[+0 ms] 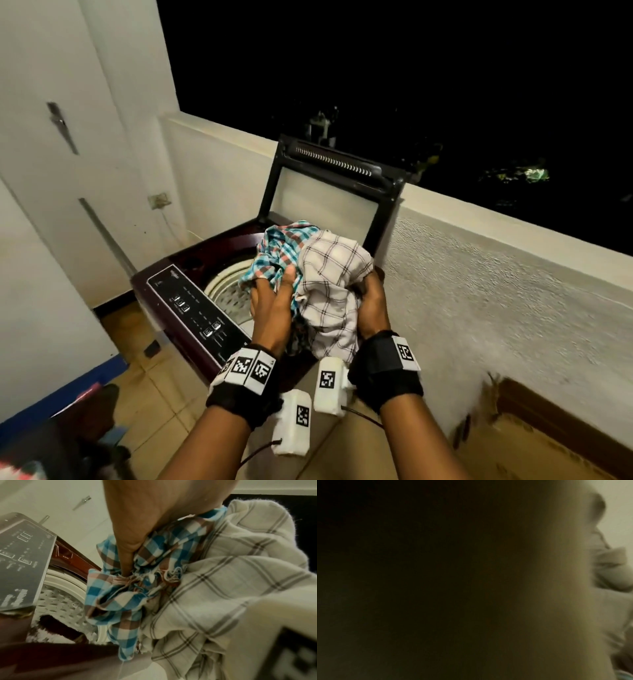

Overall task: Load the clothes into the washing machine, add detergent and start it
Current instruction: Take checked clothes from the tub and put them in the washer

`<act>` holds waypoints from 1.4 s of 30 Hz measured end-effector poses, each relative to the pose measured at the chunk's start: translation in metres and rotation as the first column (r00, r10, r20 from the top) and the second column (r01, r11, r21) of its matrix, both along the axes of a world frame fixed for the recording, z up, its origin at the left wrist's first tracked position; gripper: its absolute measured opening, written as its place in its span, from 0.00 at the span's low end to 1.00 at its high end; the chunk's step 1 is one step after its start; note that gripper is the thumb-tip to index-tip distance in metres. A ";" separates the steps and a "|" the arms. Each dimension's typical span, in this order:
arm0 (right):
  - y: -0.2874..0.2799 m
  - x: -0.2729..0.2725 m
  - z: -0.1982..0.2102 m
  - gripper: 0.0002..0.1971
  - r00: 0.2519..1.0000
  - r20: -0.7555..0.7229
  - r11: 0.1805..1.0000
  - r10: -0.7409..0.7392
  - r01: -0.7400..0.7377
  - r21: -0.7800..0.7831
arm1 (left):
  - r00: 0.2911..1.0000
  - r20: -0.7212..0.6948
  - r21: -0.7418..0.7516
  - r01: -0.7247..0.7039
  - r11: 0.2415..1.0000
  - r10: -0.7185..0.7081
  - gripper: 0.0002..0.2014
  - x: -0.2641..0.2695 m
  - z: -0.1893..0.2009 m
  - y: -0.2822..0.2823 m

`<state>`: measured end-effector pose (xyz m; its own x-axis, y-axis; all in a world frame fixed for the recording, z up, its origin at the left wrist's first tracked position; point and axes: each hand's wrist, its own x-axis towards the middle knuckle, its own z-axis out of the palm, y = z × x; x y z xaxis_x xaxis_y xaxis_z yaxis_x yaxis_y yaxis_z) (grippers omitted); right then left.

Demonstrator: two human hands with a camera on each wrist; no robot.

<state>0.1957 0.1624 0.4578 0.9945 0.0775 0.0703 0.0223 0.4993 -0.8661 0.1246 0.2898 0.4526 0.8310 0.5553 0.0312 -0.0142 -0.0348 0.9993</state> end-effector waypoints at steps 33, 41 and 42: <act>0.213 0.242 -0.228 0.40 0.771 -0.634 0.826 -0.065 -0.315 -0.467 | 0.478 -0.872 0.142 0.452 0.881 -0.105 0.65 0.273 -0.201 0.209; 0.216 0.279 -0.340 0.34 0.848 -0.509 0.694 -0.145 -0.280 -0.664 | 0.383 -0.923 0.270 0.696 0.665 -0.026 0.53 0.317 -0.302 0.226; 0.217 0.283 -0.355 0.33 0.865 -0.471 0.658 -0.175 -0.253 -0.709 | 0.402 -0.916 0.297 0.677 0.674 0.000 0.51 0.320 -0.316 0.229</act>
<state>0.4789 0.3797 0.1031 0.8710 -0.0715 -0.4861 -0.4827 -0.3095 -0.8193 0.4450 0.5188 0.1366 0.7290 0.3512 -0.5876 0.5873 -0.7619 0.2731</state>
